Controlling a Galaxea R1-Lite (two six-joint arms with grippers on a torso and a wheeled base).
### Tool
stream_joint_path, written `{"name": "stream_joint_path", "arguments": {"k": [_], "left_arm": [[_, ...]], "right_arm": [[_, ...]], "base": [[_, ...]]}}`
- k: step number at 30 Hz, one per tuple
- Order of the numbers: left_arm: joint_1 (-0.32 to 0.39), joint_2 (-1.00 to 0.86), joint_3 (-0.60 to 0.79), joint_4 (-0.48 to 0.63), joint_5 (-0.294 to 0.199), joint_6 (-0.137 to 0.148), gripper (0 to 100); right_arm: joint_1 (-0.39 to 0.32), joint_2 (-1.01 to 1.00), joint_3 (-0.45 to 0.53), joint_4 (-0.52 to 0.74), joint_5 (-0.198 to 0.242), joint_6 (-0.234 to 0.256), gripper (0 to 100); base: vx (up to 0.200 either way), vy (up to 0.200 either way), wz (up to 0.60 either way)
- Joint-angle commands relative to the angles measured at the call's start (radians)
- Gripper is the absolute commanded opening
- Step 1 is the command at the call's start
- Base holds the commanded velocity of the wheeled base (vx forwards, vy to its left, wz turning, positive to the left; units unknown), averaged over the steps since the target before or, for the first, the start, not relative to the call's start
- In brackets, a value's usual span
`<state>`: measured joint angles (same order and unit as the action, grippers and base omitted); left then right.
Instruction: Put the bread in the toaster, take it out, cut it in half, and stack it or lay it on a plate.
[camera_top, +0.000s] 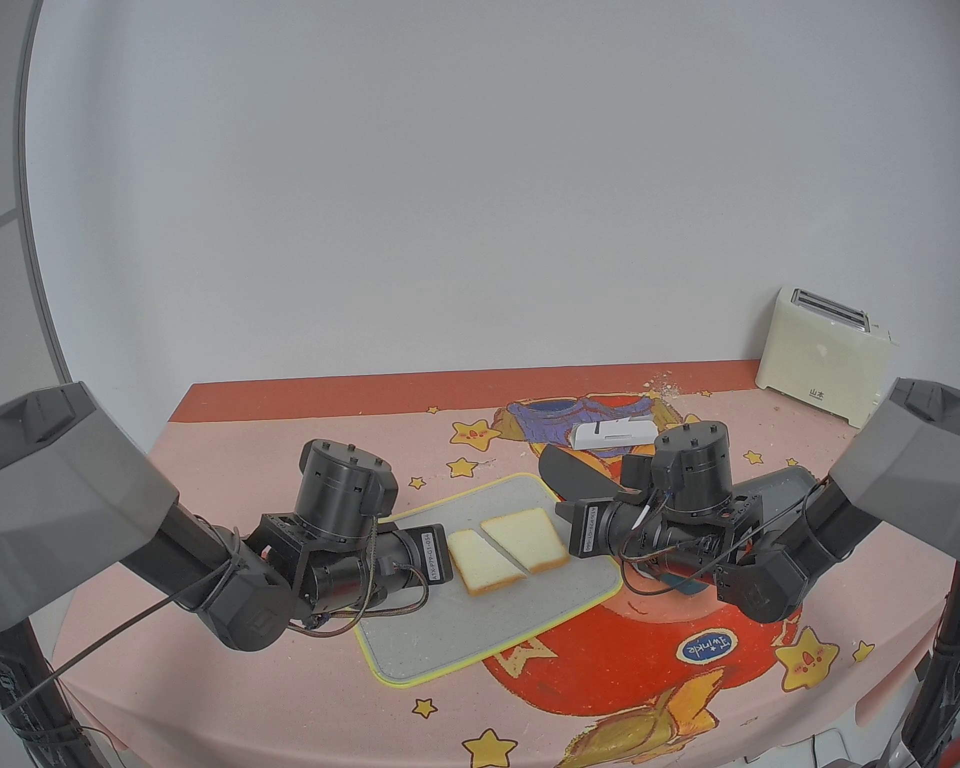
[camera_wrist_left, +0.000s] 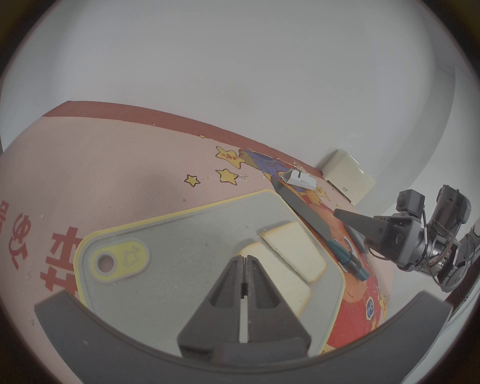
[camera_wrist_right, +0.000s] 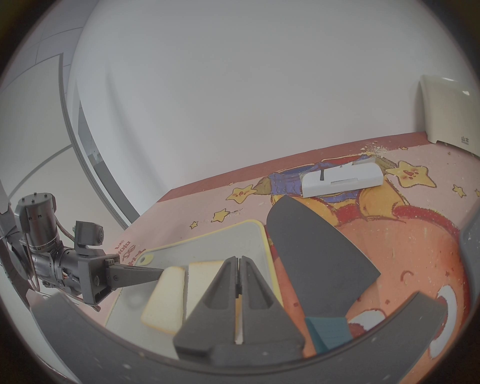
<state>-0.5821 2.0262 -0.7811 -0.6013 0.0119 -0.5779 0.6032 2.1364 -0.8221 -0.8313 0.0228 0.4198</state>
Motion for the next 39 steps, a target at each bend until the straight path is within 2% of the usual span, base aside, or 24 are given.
{"name": "stream_joint_path", "arguments": {"k": [1, 10, 13, 16, 19, 22, 28, 39], "left_arm": [[-0.004, -0.004, 0.023, 0.006, 0.000, -0.002, 0], [-0.013, -0.007, 0.034, 0.001, -0.001, -0.002, 0], [-0.013, -0.007, 0.036, 0.001, 0.000, 0.000, 0], [-0.013, -0.007, 0.036, 0.001, 0.000, 0.001, 0], [-0.022, -0.009, 0.036, 0.001, 0.002, 0.003, 0], [-0.035, -0.011, 0.034, 0.003, 0.002, 0.001, 0], [-0.038, -0.004, 0.034, 0.003, 0.005, 0.004, 0], [-0.056, -0.009, 0.046, 0.003, 0.005, 0.004, 0]], "right_arm": [[0.003, 0.007, 0.005, 0.006, 0.002, 0.002, 0], [0.009, -0.039, 0.014, 0.006, -0.001, -0.003, 0], [0.012, -0.069, 0.023, 0.006, -0.018, -0.009, 0], [0.020, -0.072, 0.031, 0.006, -0.058, -0.072, 0], [0.021, -0.064, 0.031, 0.003, -0.144, -0.157, 0], [0.027, -0.058, 0.031, -0.003, -0.199, -0.191, 0], [0.047, -0.026, 0.041, -0.045, -0.218, -0.197, 0], [0.058, -0.010, 0.049, -0.046, -0.218, -0.194, 0]], "base": [[0.000, 0.000, 0.00], [0.000, 0.000, 0.00], [0.000, 0.000, 0.00], [0.000, 0.000, 0.00], [0.000, 0.000, 0.00], [0.000, 0.000, 0.00], [0.000, 0.000, 0.00], [0.000, 0.000, 0.00]]}}
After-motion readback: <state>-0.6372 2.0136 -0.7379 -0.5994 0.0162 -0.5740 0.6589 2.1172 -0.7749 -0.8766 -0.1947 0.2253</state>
